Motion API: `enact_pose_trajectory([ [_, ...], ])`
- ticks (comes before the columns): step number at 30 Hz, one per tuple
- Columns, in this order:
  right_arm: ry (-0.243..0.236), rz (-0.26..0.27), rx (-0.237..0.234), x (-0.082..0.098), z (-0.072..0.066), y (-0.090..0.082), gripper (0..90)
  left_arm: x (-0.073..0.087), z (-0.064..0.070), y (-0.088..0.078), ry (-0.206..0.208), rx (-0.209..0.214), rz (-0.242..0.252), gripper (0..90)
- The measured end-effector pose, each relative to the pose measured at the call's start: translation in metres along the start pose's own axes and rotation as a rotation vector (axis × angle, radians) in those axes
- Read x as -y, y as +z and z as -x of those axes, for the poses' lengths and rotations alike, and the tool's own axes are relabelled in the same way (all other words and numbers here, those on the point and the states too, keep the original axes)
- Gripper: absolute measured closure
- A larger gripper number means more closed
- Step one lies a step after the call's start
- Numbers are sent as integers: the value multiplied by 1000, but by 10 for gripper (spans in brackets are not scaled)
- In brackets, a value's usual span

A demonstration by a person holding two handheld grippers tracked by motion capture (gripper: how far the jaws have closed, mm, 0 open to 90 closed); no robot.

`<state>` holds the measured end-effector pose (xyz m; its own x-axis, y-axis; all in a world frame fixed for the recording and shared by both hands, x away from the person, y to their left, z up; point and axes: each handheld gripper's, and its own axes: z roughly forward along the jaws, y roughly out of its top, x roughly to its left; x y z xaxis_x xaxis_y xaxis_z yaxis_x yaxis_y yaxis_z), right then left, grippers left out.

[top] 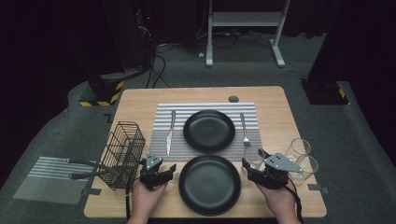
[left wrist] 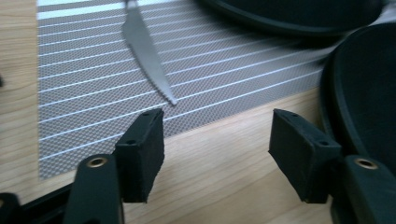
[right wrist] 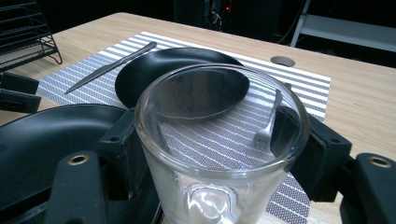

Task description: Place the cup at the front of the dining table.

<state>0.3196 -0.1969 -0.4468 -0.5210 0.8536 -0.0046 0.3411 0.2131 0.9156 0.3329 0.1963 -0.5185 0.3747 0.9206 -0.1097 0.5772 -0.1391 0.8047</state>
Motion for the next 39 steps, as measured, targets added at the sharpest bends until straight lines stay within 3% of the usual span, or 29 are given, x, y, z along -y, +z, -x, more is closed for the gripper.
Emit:
enact_pose_trajectory([
  [5, 9, 6, -2, -2, 1, -1, 286, -1, 0, -6, 27, 21, 23, 359],
  [6, 11, 15, 0, -2, 1, -1, 286, -1, 2, -7, 11, 26, 31, 359],
  [8, 7, 14, -1, -3, 2, -2, 286, -4, 0, -8, 40, 42, 30, 357],
  [10, 13, 19, 2, -3, 1, -2, 286, -6, 1, -9, 31, 46, 34, 345],
  [12, 1, 18, 2, -4, 2, -2, 286, -7, 3, -10, 53, 48, 21, 346],
  [18, 7, 24, 2, -5, 4, -4, 286, -12, 11, -13, 100, 49, 43, 345],
  [19, 5, 28, 3, -5, 4, -5, 286, -13, 13, -13, 81, 56, 57, 345],
  [24, 2, 28, -7, -7, 4, -5, 286, -21, 15, -19, 83, 61, 89, 313],
  [27, -12, 40, -16, -10, 3, -5, 286, -27, 17, -21, 55, 110, 89, 303],
  [28, 14, 38, -24, -11, 1, -6, 286, -29, 17, -21, 49, 123, 99, 303],
  [29, 9, 48, -27, -11, 2, -6, 286, -31, 17, -21, 47, 127, 104, 305],
  [31, 5, 46, -34, -13, 1, -7, 286, -35, 19, -22, 88, 132, 81, 305],
  [34, 15, 54, -39, -16, 0, -8, 286, -40, 22, -21, 98, 140, 87, 299],
  [35, 18, 44, -44, -17, 0, -8, 286, -42, 23, -21, 98, 142, 90, 294],
  [36, 13, 55, -43, -17, 0, -7, 286, -42, 28, -17, 62, 143, 129, 293],
  [37, 20, 52, -45, -18, -2, -7, 286, -44, 26, -19, 106, 146, 96, 291],
  [39, 22, 58, -52, -20, -3, -7, 286, -47, 26, -18, 116, 154, 89, 289],
])
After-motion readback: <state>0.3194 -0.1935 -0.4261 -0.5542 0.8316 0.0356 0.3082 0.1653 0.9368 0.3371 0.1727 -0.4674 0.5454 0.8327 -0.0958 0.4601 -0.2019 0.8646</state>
